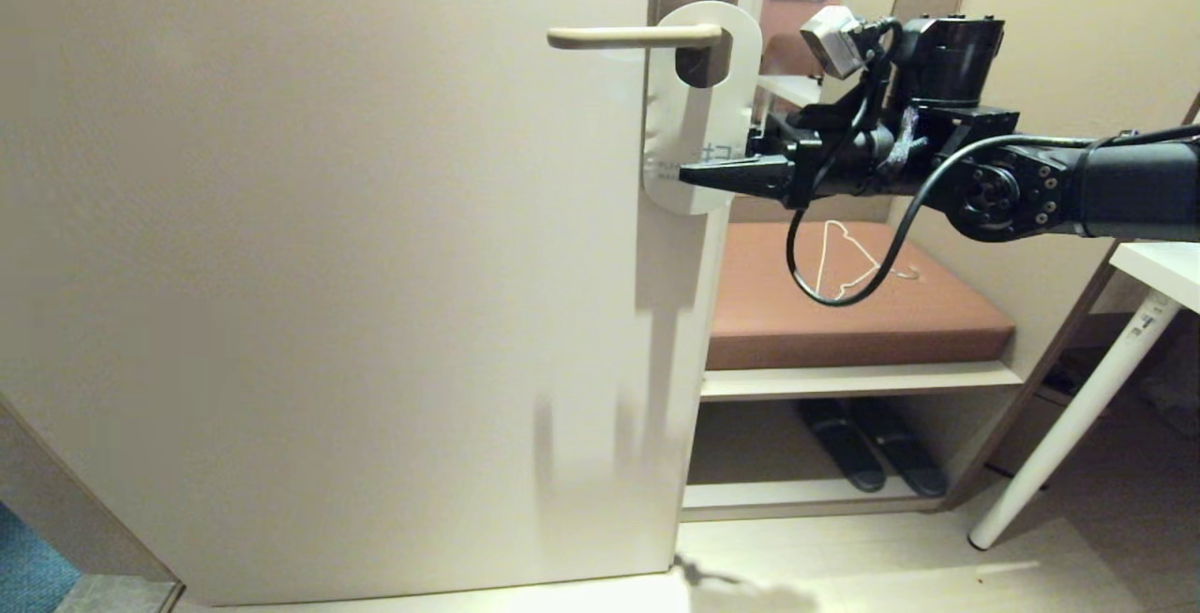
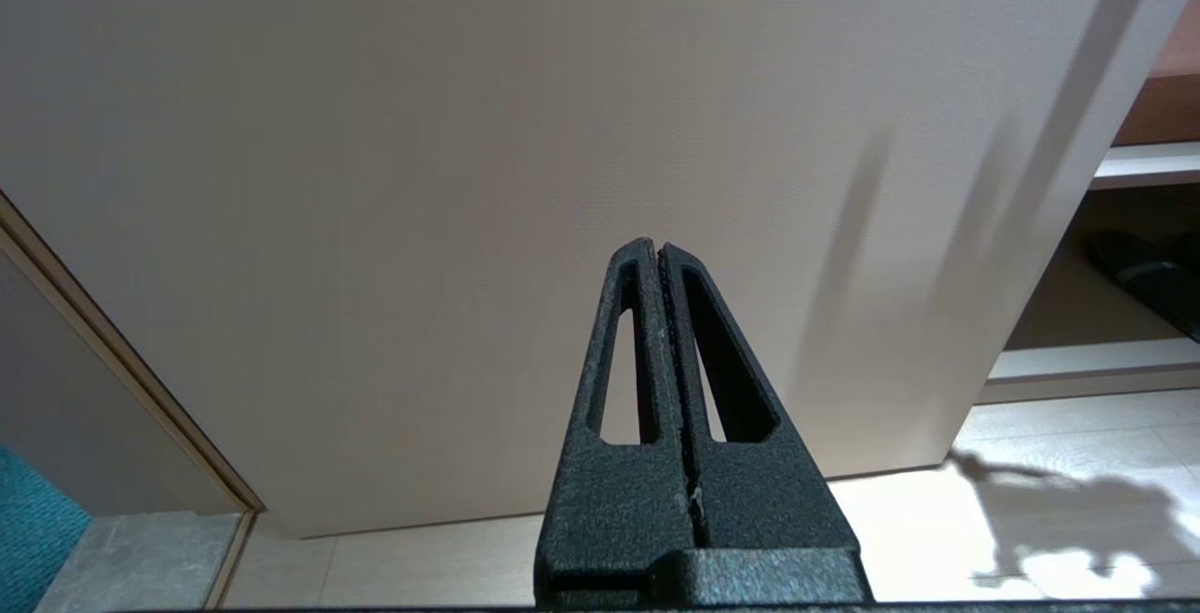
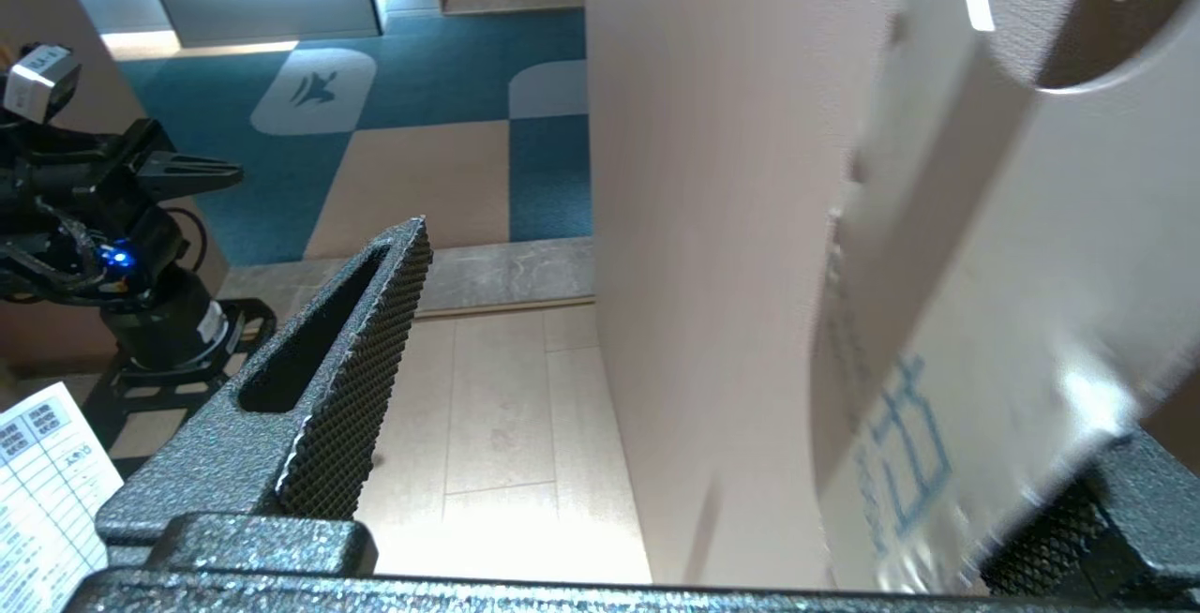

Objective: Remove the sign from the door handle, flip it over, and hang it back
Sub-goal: Take down the sign

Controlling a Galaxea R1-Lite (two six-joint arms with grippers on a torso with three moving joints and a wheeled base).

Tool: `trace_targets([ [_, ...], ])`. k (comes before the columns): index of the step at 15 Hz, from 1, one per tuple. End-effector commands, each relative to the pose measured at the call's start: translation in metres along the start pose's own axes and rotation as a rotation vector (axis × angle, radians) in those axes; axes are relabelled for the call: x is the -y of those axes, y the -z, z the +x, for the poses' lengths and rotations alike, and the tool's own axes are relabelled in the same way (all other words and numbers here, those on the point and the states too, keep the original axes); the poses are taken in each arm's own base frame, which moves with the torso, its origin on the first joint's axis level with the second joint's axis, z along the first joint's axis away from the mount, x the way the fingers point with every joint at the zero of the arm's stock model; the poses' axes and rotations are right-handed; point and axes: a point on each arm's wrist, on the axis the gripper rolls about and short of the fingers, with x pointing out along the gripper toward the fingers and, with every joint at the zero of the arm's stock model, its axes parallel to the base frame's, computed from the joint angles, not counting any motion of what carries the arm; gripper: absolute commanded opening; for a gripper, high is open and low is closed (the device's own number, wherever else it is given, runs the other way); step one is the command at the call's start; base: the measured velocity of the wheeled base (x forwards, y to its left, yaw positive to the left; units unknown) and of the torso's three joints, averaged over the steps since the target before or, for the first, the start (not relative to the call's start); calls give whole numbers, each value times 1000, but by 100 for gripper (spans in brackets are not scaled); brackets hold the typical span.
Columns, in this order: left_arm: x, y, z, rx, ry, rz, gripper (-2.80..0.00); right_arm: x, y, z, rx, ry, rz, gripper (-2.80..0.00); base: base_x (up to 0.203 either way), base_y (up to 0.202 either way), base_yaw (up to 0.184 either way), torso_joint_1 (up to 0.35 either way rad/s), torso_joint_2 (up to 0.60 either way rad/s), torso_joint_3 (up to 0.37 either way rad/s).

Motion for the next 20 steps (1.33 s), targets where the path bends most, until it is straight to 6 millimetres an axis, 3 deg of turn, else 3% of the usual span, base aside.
trace_targets([
  [1,0,0,0,-1,0,0,-280,1,3,4,-2,-15,3,0,0,0,0,0,0,0],
  [7,0,0,0,-1,0,0,-280,4,7,6,-4,-16,7,0,0,0,0,0,0,0],
  [8,0,0,0,-1,0,0,-280,4,7,6,-4,-18,5,-280,0,0,0,0,0,0],
  [20,0,0,0,-1,0,0,-280,3,7,5,-6,-8,2,-280,0,0,0,0,0,0],
])
